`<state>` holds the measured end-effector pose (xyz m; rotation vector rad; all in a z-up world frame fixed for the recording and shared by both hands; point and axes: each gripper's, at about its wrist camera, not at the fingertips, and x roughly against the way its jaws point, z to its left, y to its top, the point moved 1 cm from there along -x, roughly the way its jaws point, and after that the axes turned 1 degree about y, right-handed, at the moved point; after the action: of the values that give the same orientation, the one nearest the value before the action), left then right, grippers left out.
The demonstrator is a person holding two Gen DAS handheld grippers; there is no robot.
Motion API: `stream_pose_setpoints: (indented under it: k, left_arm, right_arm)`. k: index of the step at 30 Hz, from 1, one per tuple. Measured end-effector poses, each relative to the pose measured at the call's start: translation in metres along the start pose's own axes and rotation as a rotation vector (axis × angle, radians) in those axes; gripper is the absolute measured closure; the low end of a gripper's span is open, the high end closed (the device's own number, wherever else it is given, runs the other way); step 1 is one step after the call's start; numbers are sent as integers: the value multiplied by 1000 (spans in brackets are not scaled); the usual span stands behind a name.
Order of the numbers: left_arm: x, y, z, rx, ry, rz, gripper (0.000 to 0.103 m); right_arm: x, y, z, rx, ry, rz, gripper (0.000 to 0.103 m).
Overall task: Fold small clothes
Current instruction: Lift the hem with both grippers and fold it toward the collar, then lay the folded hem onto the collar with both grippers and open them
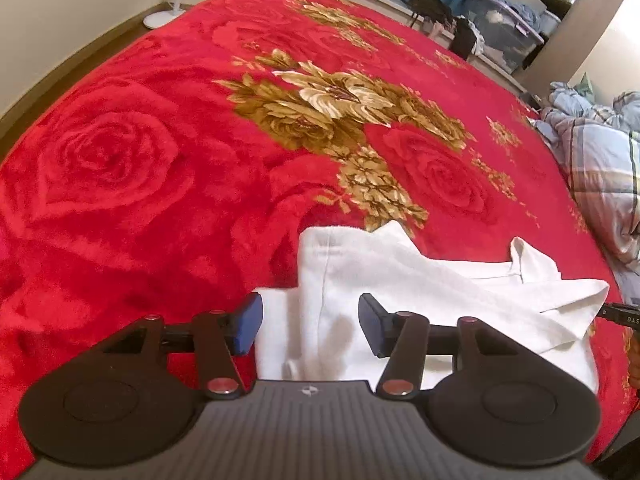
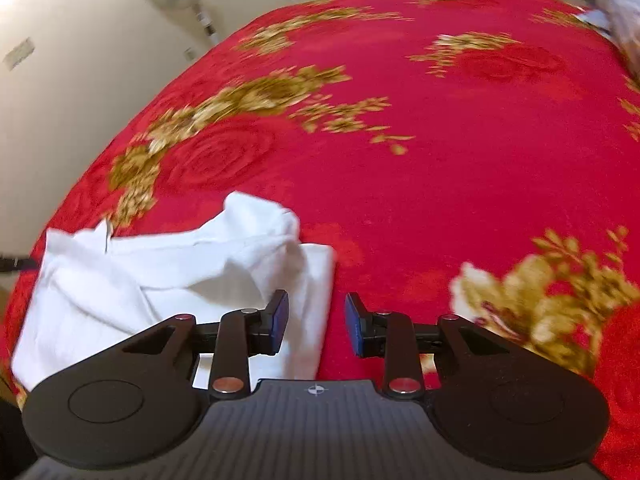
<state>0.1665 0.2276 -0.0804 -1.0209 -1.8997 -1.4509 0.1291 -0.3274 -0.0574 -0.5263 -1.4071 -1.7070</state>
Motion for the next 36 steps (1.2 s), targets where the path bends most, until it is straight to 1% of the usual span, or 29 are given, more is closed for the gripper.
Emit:
stream_pose_setpoints:
  k: [2, 3, 4, 5, 6, 7, 9, 10, 11, 13, 15, 17, 18, 19, 20, 22, 24, 25, 27, 28, 29, 30, 32, 33, 35, 36]
  left_arm:
    - [-5, 2, -4, -17, 2, -6, 46]
    - [-8, 3, -5, -28, 2, -7, 55]
    - [-10, 5, -7, -41, -4, -6, 90]
    - [-11, 7, -10, -54, -13, 0, 99]
    - [-10, 9, -11, -57, -14, -18, 100]
    - [-4, 13, -9, -41, -6, -60, 100]
    - [5, 22, 5, 59, -26, -132, 100]
    - [5, 23, 9, 89, -11, -140, 100]
    - [2, 23, 11, 96, 12, -131, 100]
    - [-8, 21, 8, 70, 38, -85, 99]
    - [-14, 21, 5, 60, 45, -59, 98]
    - [-17, 22, 6, 66, 38, -52, 98]
    - [-17, 23, 8, 70, 34, -53, 98]
    - [-16, 24, 9, 74, 33, -66, 99]
    - [-14, 26, 8, 76, 26, -89, 99]
    - [-5, 28, 7, 67, 7, -144, 99]
    - [-3, 28, 2, 44, 33, -165, 99]
    - [-7, 27, 0, 35, 65, -151, 99]
    - [-17, 23, 0, 22, 108, -97, 98]
    - [-22, 21, 0, 18, 118, -70, 96]
    - [-23, 21, -1, 18, 123, -57, 92]
    - [-21, 19, -1, 17, 122, -52, 88]
    - [-12, 16, 1, 19, 116, -67, 88]
    - [-6, 13, 2, 27, 104, -71, 87]
    - [5, 6, 4, 52, 58, -59, 82]
    - [11, 0, 3, 61, 41, -45, 73]
  right_arm:
    - [-9, 4, 6, 19, -15, 4, 70]
    - [-14, 5, 8, 23, -20, -1, 70]
    - [-17, 8, 9, 26, -20, -8, 70]
    - [-18, 10, 10, 23, -18, -16, 70]
    - [-21, 13, 11, 17, -17, -25, 70]
    - [-24, 16, 11, 10, -18, -34, 70]
    - [-29, 22, 11, -9, -22, -54, 70]
    - [-31, 24, 10, -25, -29, -63, 70]
    - [-34, 26, 10, -45, -35, -71, 70]
    - [-39, 28, 8, -78, -43, -82, 70]
    - [-44, 29, 7, -97, -58, -87, 70]
    - [-48, 30, 7, -106, -66, -84, 71]
    - [-49, 31, 7, -111, -68, -87, 79]
    - [-49, 32, 6, -118, -67, -94, 96]
    - [-48, 34, 6, -130, -59, -106, 98]
    - [-40, 39, 5, -151, -46, -163, 99]
    - [-31, 44, 5, -167, -32, -232, 99]
    - [-28, 46, 5, -170, -37, -269, 99]
    - [-30, 47, 5, -172, -93, -293, 99]
    - [-35, 47, 5, -172, -118, -277, 99]
    - [-43, 46, 7, -163, -139, -246, 98]
    - [-50, 44, 10, -137, -158, -201, 96]
    - [-59, 40, 16, -91, -175, -136, 94]
    - [-57, 38, 18, -88, -180, -133, 93]
    - [-43, 35, 19, -105, -161, -154, 93]
    - [-35, 32, 19, -121, -143, -160, 92]
